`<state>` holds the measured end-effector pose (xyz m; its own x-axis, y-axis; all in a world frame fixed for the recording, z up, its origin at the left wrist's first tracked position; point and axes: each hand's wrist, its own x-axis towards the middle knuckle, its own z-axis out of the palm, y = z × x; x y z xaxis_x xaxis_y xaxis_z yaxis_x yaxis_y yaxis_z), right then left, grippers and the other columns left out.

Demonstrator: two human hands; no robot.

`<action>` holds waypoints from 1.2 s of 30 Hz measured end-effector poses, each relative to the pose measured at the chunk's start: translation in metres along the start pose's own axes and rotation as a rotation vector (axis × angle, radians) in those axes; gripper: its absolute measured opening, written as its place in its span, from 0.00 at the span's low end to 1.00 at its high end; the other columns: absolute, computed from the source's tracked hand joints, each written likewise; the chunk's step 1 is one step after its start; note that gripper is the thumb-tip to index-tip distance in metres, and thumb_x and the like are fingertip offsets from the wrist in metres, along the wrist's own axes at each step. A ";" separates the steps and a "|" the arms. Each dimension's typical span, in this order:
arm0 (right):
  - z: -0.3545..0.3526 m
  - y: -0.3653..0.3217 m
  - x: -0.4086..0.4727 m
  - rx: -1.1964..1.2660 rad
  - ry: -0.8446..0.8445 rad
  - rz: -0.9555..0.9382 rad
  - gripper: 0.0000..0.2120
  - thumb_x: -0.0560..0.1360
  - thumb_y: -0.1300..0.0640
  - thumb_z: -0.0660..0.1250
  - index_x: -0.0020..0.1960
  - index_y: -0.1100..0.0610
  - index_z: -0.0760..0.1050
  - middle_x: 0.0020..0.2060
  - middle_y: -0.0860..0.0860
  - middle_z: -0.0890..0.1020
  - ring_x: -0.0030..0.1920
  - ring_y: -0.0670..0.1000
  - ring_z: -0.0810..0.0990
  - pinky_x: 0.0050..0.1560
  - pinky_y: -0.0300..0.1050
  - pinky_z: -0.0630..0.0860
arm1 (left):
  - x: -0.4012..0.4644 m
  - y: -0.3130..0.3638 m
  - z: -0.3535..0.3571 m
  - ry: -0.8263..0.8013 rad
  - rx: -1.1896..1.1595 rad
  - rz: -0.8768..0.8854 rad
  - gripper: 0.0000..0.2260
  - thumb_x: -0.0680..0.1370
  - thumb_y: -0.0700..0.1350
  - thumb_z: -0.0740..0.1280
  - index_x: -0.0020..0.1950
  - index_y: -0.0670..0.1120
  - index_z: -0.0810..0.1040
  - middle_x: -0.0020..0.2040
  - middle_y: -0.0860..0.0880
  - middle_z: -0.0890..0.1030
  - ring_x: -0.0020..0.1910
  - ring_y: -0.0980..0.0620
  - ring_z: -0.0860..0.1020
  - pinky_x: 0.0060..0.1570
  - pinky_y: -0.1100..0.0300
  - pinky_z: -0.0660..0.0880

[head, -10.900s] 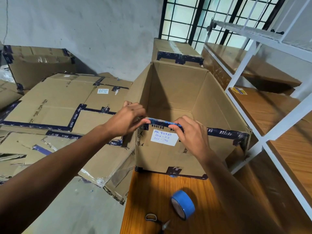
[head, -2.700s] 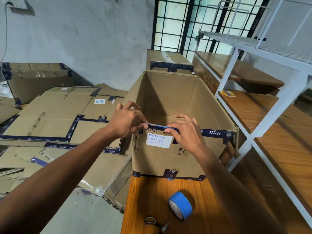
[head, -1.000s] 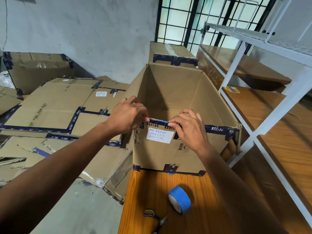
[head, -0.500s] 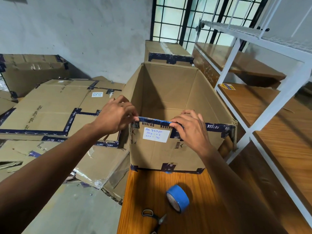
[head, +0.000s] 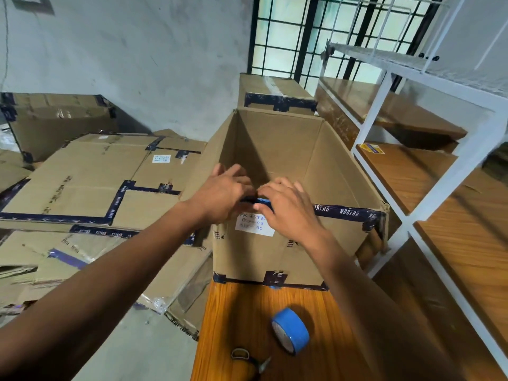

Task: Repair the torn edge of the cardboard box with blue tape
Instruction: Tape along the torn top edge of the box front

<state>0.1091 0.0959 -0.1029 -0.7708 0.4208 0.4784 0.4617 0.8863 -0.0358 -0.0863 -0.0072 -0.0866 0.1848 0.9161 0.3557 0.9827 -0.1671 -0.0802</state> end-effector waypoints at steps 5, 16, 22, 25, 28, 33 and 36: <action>0.011 0.006 -0.001 0.030 0.054 0.032 0.09 0.80 0.44 0.69 0.53 0.47 0.83 0.49 0.42 0.84 0.58 0.52 0.76 0.55 0.49 0.66 | 0.005 -0.003 0.004 0.073 -0.034 -0.031 0.11 0.79 0.61 0.71 0.55 0.56 0.84 0.50 0.59 0.83 0.62 0.48 0.73 0.54 0.47 0.63; 0.008 0.024 -0.020 -0.014 0.096 -0.005 0.12 0.81 0.42 0.68 0.53 0.48 0.84 0.50 0.44 0.85 0.60 0.52 0.76 0.54 0.50 0.67 | -0.017 -0.023 0.002 0.033 -0.135 -0.123 0.16 0.81 0.64 0.67 0.60 0.58 0.86 0.57 0.60 0.86 0.64 0.49 0.71 0.57 0.44 0.67; 0.005 0.029 -0.025 -0.010 0.091 0.014 0.13 0.81 0.42 0.67 0.54 0.48 0.85 0.50 0.44 0.86 0.59 0.53 0.77 0.54 0.52 0.67 | -0.024 -0.032 0.003 0.014 -0.150 -0.178 0.18 0.80 0.66 0.64 0.60 0.58 0.86 0.57 0.60 0.85 0.66 0.50 0.70 0.57 0.47 0.66; 0.005 0.032 -0.028 0.004 0.108 0.019 0.13 0.81 0.42 0.66 0.54 0.49 0.85 0.49 0.45 0.86 0.58 0.52 0.77 0.53 0.48 0.63 | -0.029 -0.034 0.004 0.049 -0.154 -0.192 0.15 0.80 0.64 0.67 0.58 0.57 0.86 0.55 0.59 0.84 0.66 0.49 0.71 0.56 0.48 0.64; 0.006 0.035 -0.029 0.010 0.119 0.025 0.13 0.82 0.42 0.66 0.54 0.49 0.85 0.49 0.45 0.86 0.58 0.52 0.76 0.54 0.48 0.62 | -0.035 -0.037 0.004 0.076 -0.160 -0.210 0.14 0.81 0.63 0.68 0.56 0.57 0.86 0.53 0.58 0.83 0.67 0.49 0.71 0.57 0.47 0.64; 0.004 0.037 -0.031 0.012 0.100 0.046 0.12 0.82 0.43 0.68 0.53 0.50 0.85 0.48 0.47 0.86 0.58 0.52 0.77 0.55 0.52 0.67 | -0.039 -0.040 0.005 0.046 -0.142 -0.229 0.15 0.81 0.64 0.67 0.58 0.57 0.86 0.56 0.56 0.84 0.69 0.50 0.71 0.59 0.47 0.64; -0.003 0.037 -0.027 -0.011 0.044 0.071 0.13 0.82 0.42 0.66 0.55 0.49 0.84 0.50 0.46 0.86 0.57 0.52 0.78 0.55 0.52 0.67 | -0.035 -0.033 -0.002 0.015 -0.085 -0.222 0.13 0.82 0.62 0.67 0.60 0.57 0.85 0.59 0.54 0.85 0.71 0.49 0.73 0.62 0.45 0.64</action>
<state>0.1483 0.1162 -0.1150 -0.7159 0.4737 0.5129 0.5195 0.8522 -0.0618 -0.1256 -0.0340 -0.0946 -0.0368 0.9283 0.3701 0.9967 0.0075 0.0804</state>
